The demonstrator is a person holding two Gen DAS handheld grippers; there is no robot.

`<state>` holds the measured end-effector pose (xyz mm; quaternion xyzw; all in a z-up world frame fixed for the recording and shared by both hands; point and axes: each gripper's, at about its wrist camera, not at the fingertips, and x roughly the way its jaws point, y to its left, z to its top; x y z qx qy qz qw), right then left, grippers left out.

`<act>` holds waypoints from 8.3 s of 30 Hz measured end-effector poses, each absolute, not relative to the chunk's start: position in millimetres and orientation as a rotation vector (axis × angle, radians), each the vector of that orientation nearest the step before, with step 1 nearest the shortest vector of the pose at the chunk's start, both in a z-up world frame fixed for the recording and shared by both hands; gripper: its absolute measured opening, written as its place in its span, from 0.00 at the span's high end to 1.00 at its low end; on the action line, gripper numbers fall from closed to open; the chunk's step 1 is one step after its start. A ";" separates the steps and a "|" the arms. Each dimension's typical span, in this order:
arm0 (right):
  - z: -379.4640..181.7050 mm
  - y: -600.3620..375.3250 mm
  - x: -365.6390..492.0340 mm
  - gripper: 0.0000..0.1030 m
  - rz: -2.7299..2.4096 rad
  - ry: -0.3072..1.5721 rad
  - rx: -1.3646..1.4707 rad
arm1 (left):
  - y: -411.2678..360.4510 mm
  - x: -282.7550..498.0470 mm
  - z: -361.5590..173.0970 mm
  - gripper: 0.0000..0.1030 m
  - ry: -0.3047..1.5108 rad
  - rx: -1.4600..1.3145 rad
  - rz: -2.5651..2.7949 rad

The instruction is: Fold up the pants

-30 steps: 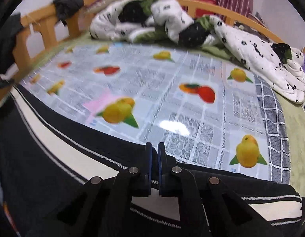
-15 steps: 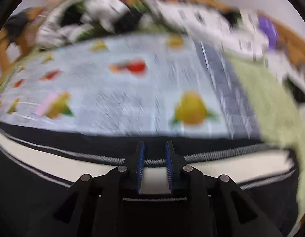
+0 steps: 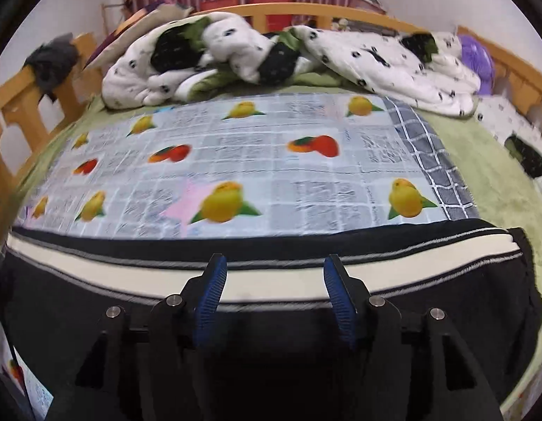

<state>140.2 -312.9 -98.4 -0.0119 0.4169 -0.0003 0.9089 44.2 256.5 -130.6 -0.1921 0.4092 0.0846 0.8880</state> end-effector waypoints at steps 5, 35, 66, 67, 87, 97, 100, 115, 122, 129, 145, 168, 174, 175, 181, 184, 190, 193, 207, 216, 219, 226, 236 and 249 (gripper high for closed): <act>-107.9 -276.2 108.7 0.46 0.024 0.875 0.086 | 258.2 -16.5 -153.2 0.42 0.835 -0.480 0.116; -108.7 -305.3 26.6 0.47 0.021 0.790 0.086 | 145.1 23.3 -68.6 0.86 0.615 -0.073 0.245; -95.3 -400.3 -12.1 0.47 0.026 0.737 0.308 | -68.5 -49.0 -114.0 0.34 0.718 0.045 -0.311; -98.4 -384.0 -7.2 0.47 0.077 0.757 0.296 | -57.5 -46.5 -113.3 0.33 0.715 0.044 -0.280; -156.4 -306.4 7.3 0.94 0.132 0.953 0.105 | 28.9 0.3 -170.5 0.32 0.943 -0.137 -0.154; -160.7 -301.4 -4.1 0.86 0.157 0.963 0.064 | 35.5 2.6 -153.0 0.33 0.870 -0.181 -0.117; -156.1 -307.0 -13.4 0.85 0.169 0.971 0.091 | 41.1 5.8 -147.3 0.33 0.853 -0.209 -0.102; -107.5 -534.5 -50.3 0.40 -0.327 0.771 0.206 | 40.4 33.5 -150.6 0.34 0.928 -0.251 -0.140; -159.4 -617.2 3.3 0.40 -0.325 0.798 0.481 | 38.2 66.3 -172.5 0.34 0.960 -0.299 -0.214; -163.3 -628.7 35.1 0.66 -0.310 0.766 0.511 | 36.8 115.2 -177.6 0.53 1.019 -0.418 -0.281; 27.8 -430.6 56.4 0.87 -0.104 0.387 0.141 | 92.4 131.8 -125.4 0.90 0.903 -0.431 -0.219; -132.7 -407.8 48.7 0.56 -0.337 0.834 0.139 | 210.8 124.1 -148.6 0.57 0.908 -0.157 0.003; -108.6 -349.4 34.3 0.56 -0.197 0.767 0.083 | 183.3 84.8 -144.2 0.47 0.862 -0.173 -0.109; -110.4 -335.4 34.4 0.56 -0.161 0.762 0.073 | 177.3 79.6 -151.1 0.46 0.881 -0.164 -0.116; -166.5 -267.3 38.0 0.57 -0.117 0.892 -0.073 | 150.4 45.2 -165.4 0.46 0.839 -0.027 -0.068; -169.2 -265.2 32.4 0.57 -0.154 0.903 -0.039 | 163.3 32.5 -159.2 0.46 0.819 -0.131 -0.105; -128.7 -249.9 7.6 0.57 -0.072 0.815 0.084 | 188.2 17.6 -163.7 0.46 0.773 -0.242 -0.070; -128.1 -225.8 4.4 0.54 0.010 0.808 0.099 | 186.9 16.3 -166.3 0.46 0.770 -0.213 -0.062; -151.4 -185.3 1.8 0.58 -0.040 0.862 0.028 | 228.9 22.9 -178.5 0.47 0.865 -0.442 -0.109; -155.9 -175.3 2.3 0.58 0.025 0.920 -0.037 | 240.0 30.7 -198.7 0.49 0.913 -0.637 -0.166; -150.3 -177.0 1.8 0.58 0.038 0.910 -0.060 | 236.4 34.9 -200.1 0.47 0.903 -0.622 -0.160; -141.7 -207.3 8.5 0.58 0.025 0.870 -0.063 | 228.8 39.0 -197.4 0.44 0.904 -0.556 -0.186; -156.1 -242.1 6.6 0.58 0.060 0.869 0.068 | 241.5 38.7 -204.8 0.43 0.872 -0.758 -0.194; -154.0 -275.7 3.3 0.58 0.101 0.807 0.106 | 212.9 31.9 -172.7 0.83 0.813 -0.603 0.039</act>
